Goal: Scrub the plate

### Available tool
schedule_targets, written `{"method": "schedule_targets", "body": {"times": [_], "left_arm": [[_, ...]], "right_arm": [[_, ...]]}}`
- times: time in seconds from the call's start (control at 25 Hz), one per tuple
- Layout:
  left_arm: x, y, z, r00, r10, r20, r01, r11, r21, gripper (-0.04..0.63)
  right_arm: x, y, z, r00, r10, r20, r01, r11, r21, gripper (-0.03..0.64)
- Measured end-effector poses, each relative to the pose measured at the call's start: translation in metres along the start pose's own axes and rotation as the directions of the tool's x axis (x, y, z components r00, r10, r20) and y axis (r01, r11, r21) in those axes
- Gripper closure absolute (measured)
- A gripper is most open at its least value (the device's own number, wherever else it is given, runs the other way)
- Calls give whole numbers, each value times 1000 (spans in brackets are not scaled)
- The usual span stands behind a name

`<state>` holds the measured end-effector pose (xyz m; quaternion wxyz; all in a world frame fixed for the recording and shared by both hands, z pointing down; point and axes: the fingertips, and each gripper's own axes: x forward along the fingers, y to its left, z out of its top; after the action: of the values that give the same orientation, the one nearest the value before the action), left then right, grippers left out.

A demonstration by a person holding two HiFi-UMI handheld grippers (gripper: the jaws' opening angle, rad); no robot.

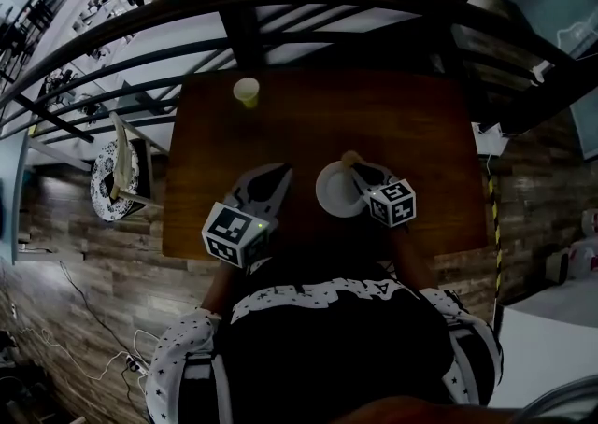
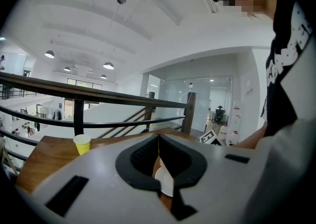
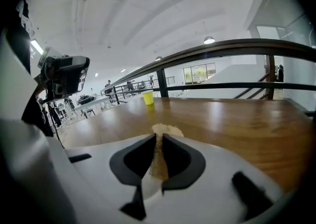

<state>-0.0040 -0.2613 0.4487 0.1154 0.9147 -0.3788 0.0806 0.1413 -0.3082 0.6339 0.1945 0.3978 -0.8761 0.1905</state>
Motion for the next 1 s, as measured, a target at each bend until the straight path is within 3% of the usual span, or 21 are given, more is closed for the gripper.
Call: {"method": "schedule_targets", "body": {"times": [0.44,1.0], "left_arm": [[-2,-2,0,1000,2,4,-2,1000,-3,581],[-8,-5,1,1000,-12,12,12,1000,5,581]], "right_arm": [[-3,13,-2,999,16,-32,-18,998,-68,568],[-7,37,-11,996,56,-64,-61,994,-87,568]]}}
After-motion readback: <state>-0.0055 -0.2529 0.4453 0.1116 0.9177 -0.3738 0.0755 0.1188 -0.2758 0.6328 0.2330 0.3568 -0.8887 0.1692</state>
